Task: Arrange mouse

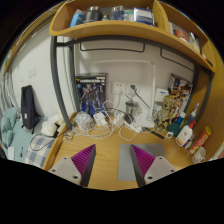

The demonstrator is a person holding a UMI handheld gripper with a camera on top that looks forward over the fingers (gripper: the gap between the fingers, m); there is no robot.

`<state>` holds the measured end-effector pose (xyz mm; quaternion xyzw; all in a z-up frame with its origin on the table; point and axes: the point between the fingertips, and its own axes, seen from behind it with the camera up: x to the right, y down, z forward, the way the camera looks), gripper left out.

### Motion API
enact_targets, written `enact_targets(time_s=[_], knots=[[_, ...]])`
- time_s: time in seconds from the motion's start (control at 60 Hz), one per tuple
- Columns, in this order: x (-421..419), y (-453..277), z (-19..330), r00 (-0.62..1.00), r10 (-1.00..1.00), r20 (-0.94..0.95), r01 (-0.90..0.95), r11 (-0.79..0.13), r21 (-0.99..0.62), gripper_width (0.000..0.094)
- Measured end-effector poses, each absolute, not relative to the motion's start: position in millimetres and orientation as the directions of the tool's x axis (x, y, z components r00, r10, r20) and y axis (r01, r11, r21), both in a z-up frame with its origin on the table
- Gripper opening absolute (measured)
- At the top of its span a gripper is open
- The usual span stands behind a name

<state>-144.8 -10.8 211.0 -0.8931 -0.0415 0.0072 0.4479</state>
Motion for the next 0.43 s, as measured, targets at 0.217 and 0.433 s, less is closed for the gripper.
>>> enact_targets(time_s=[0.217, 0.433], knots=[[-160.9, -33.5, 216.5, 0.996, 0.083, 0.045, 0.086, -0.600, -0.795, 0.0667], [-167.3, -42.5, 219.7, 0.995, 0.077, 0.060, 0.095, -0.599, -0.795, 0.0664]])
